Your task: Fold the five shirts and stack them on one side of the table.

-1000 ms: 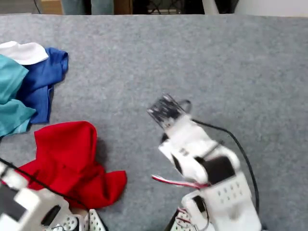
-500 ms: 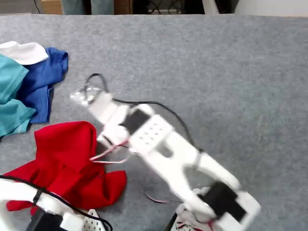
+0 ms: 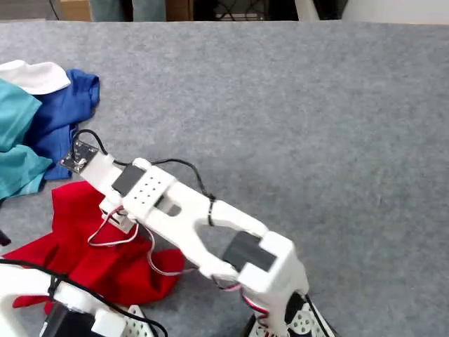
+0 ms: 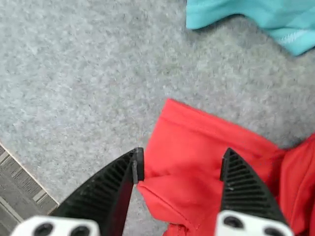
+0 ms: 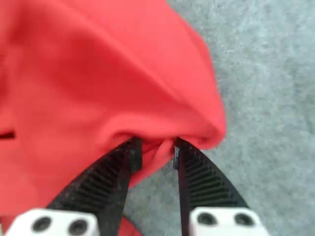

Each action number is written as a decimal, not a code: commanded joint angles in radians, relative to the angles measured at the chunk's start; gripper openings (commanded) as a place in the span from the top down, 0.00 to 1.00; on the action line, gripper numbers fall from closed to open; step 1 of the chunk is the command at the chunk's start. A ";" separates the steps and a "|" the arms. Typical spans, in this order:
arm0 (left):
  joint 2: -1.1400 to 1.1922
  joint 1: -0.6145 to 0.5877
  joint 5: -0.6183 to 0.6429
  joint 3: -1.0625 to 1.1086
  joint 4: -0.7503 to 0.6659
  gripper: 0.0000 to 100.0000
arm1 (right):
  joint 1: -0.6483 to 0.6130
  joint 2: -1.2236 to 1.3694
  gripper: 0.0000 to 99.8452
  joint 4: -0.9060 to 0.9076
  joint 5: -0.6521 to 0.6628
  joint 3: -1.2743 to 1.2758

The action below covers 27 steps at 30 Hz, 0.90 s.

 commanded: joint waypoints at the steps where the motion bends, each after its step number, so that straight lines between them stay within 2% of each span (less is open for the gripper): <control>1: -0.025 -0.008 -0.035 0.016 -0.012 0.74 | -0.012 0.062 0.90 -0.003 -0.009 -0.094; 3: -0.025 -0.008 -0.054 0.031 -0.012 0.74 | -0.008 0.088 0.98 -0.002 -0.009 -0.111; 9: -0.025 -0.008 -0.054 0.033 -0.012 0.74 | 0.075 0.088 0.99 0.107 -0.008 -0.104; 14: -0.025 -0.007 -0.054 0.036 -0.012 0.74 | 0.221 0.051 0.99 0.229 0.000 -0.096; 20: -0.015 0.035 -0.054 0.047 -0.012 0.74 | 0.523 -0.068 0.99 0.284 0.034 -0.094; 27: -0.025 0.223 -0.049 0.101 -0.005 0.74 | 1.016 -0.133 0.99 0.290 0.198 -0.093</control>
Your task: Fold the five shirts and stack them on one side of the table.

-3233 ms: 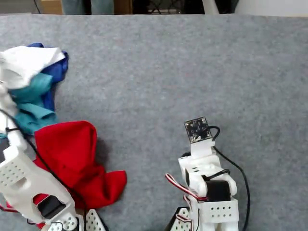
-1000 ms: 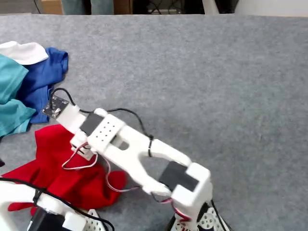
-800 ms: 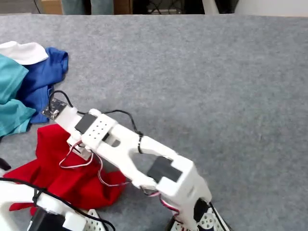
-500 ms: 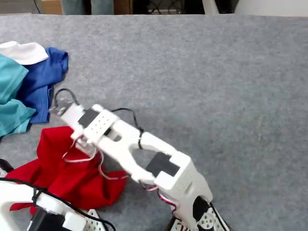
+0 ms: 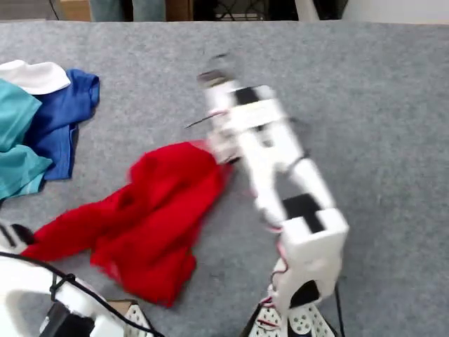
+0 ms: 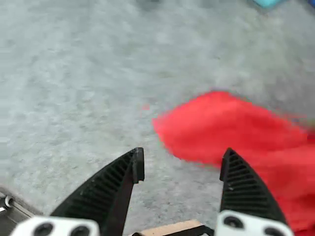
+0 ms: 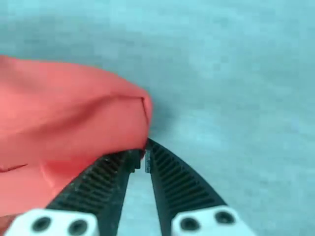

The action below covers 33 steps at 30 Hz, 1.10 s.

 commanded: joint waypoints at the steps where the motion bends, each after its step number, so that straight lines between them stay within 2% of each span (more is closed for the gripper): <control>1: -0.025 0.096 -0.003 0.010 -0.006 0.74 | 0.284 -0.068 0.99 0.002 0.114 -0.027; 10: -0.023 0.357 0.029 0.012 -0.005 0.74 | 0.825 -0.064 0.99 0.068 0.529 -0.027; 15: -0.017 0.651 0.118 0.010 -0.005 0.73 | 1.020 -0.064 0.99 0.080 0.730 -0.028; 20: -0.015 1.036 0.169 -0.001 -0.009 0.73 | 1.097 -0.068 0.95 0.081 0.847 -0.027; 25: -0.014 1.397 0.239 -0.093 -0.005 0.73 | 1.103 -0.070 0.75 0.130 0.845 -0.036; 29: 0.037 1.603 0.245 -0.189 -0.011 0.73 | 1.100 -0.070 0.69 0.149 0.816 -0.035; 33: 0.249 1.702 0.245 -0.246 -0.049 0.73 | 1.100 -0.070 0.69 0.143 0.736 -0.033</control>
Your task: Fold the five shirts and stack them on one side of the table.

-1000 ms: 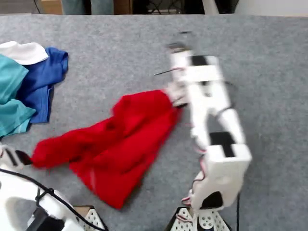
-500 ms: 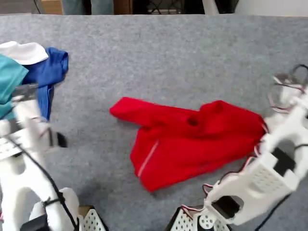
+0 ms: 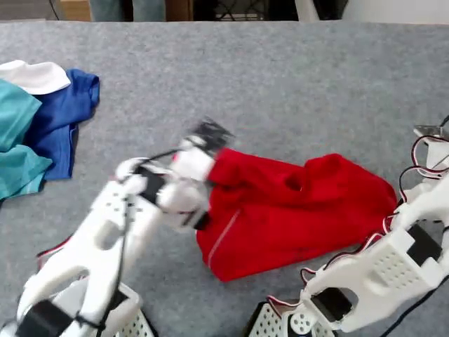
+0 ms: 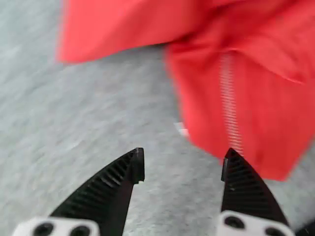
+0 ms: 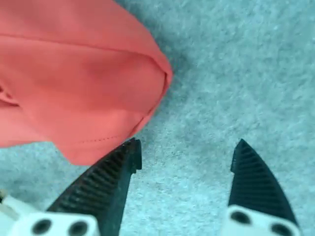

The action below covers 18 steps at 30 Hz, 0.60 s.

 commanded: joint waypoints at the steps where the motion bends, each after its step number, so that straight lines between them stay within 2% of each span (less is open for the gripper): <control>1: 0.198 0.067 0.008 -0.084 -0.075 0.73 | 0.011 -0.070 0.69 0.006 -0.043 -0.035; 4: 0.430 0.076 0.009 -0.097 -0.186 0.74 | 0.006 -0.062 0.69 0.006 -0.044 -0.031; 7: 0.609 0.120 0.057 -0.139 -0.201 0.74 | -0.006 -0.062 0.69 0.008 -0.044 -0.030; 9: 0.669 0.145 0.103 -0.165 -0.209 0.78 | -0.015 -0.067 0.69 0.006 -0.044 -0.035; 13: 0.689 0.162 0.066 -0.211 -0.201 0.98 | -0.041 -0.070 0.69 0.005 -0.044 -0.038; 15: 0.675 0.151 0.031 -0.211 -0.176 0.95 | -0.066 -0.070 0.69 0.005 -0.066 -0.038; 18: 0.608 0.114 -0.014 -0.208 -0.123 0.97 | -0.114 -0.070 0.69 0.006 -0.118 -0.065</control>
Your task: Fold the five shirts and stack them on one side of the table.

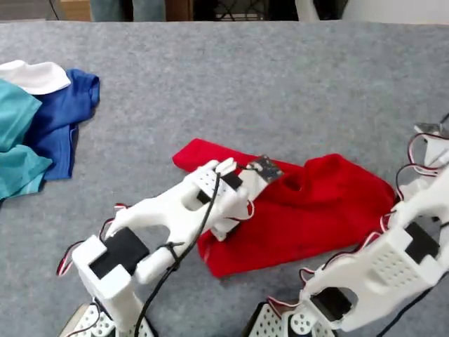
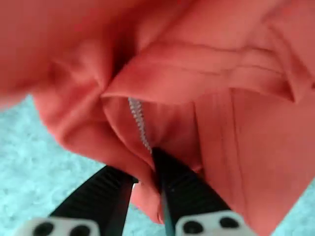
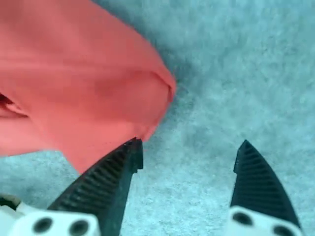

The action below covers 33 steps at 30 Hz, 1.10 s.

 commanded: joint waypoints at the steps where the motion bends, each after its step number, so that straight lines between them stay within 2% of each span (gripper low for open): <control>1: -0.095 -0.062 -0.057 -0.018 0.071 0.97 | -0.077 -0.070 0.69 0.005 -0.046 -0.077; 6: -0.318 -0.254 -0.166 -0.021 0.141 0.97 | -0.181 -0.070 0.71 0.015 -0.077 -0.145; 12: -0.551 -0.651 -0.282 -0.013 0.180 0.97 | -0.319 -0.070 0.95 0.025 -0.158 -0.213; 15: -0.618 -0.842 -0.328 -0.021 0.173 0.97 | -0.420 -0.070 0.93 0.044 -0.195 -0.228; 17: -0.646 -0.921 -0.356 -0.019 0.173 0.97 | -0.511 -0.070 0.93 0.075 -0.222 -0.251; 20: -0.654 -0.961 -0.404 0.008 0.180 0.97 | -0.681 -0.070 0.93 0.117 -0.269 -0.294; 25: -0.655 -0.966 -0.445 0.099 0.201 0.94 | -1.040 -0.042 0.91 0.098 -0.316 -0.332; 28: -0.663 -1.001 -0.391 0.114 0.276 0.77 | -1.218 0.013 0.83 0.087 -0.311 -0.343; 30: -0.664 -1.070 -0.327 0.104 0.279 0.76 | -1.303 0.058 0.77 0.071 -0.315 -0.346; 33: -0.664 -1.178 -0.344 0.099 0.282 0.76 | -1.382 0.147 0.71 0.037 -0.316 -0.349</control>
